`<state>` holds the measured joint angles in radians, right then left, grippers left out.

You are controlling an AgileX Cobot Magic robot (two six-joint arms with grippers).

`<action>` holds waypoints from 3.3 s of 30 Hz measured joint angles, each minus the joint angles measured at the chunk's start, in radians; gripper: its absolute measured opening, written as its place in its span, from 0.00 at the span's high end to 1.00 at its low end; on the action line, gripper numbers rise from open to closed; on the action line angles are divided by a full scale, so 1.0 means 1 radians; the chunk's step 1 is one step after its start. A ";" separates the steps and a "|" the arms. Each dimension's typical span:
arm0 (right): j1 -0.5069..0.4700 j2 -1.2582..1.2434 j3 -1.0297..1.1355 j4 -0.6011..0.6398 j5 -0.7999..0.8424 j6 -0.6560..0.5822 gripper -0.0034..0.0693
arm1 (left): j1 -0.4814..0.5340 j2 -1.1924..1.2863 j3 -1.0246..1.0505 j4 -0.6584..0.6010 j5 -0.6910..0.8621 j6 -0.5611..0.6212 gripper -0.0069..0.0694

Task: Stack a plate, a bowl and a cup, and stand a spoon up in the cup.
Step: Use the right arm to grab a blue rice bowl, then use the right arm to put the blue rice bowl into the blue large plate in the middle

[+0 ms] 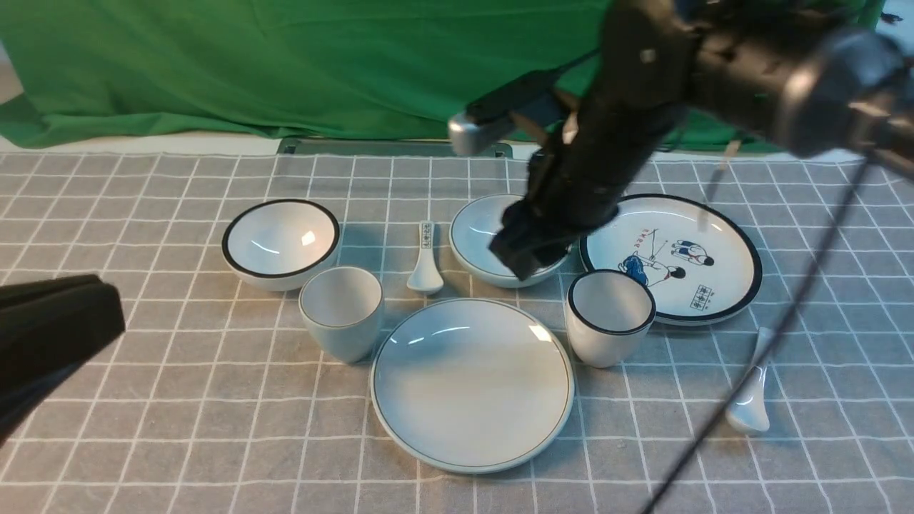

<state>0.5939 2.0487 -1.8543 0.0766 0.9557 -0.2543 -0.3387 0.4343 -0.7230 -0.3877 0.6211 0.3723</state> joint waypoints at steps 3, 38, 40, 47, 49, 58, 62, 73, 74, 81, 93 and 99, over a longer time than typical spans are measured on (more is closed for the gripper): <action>0.013 0.099 -0.114 0.000 0.021 0.000 0.39 | 0.000 0.000 0.000 0.000 0.009 0.000 0.89; 0.088 0.388 -0.564 -0.166 0.174 0.010 0.84 | 0.000 0.000 0.000 0.031 0.073 0.018 0.89; 0.131 0.333 -0.543 -0.173 0.174 0.023 0.84 | 0.000 0.000 0.000 0.050 0.082 0.018 0.89; 0.286 0.092 -0.162 -0.255 0.171 0.115 0.84 | 0.000 0.000 0.000 0.104 0.121 0.014 0.89; 0.302 0.070 -0.055 -0.260 0.163 0.135 0.84 | 0.000 0.000 0.000 0.104 0.125 0.014 0.89; 0.364 0.049 0.184 -0.271 -0.001 0.229 0.84 | 0.000 0.000 0.000 0.104 0.126 0.010 0.89; 0.366 0.043 0.184 -0.266 -0.042 0.239 0.84 | 0.000 0.000 0.000 0.104 0.126 0.010 0.89; 0.366 0.042 0.184 -0.263 -0.132 0.247 0.84 | 0.000 0.000 0.000 0.104 0.126 0.010 0.89; 0.366 0.043 0.184 -0.263 -0.132 0.247 0.84 | 0.000 0.000 0.000 0.104 0.126 0.010 0.89; 0.366 0.064 0.184 -0.266 -0.125 0.286 0.73 | 0.000 0.000 0.000 0.101 0.126 0.010 0.89; 0.367 -0.011 0.185 -0.251 -0.057 0.325 0.22 | 0.000 0.010 0.000 0.077 0.134 0.010 0.89; 0.367 -0.206 0.184 -0.257 0.082 0.308 0.52 | 0.000 0.163 -0.037 0.072 0.227 -0.008 0.89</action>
<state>0.9612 1.8424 -1.6700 -0.1805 1.0381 0.0535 -0.3387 0.5974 -0.7603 -0.3160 0.8485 0.3638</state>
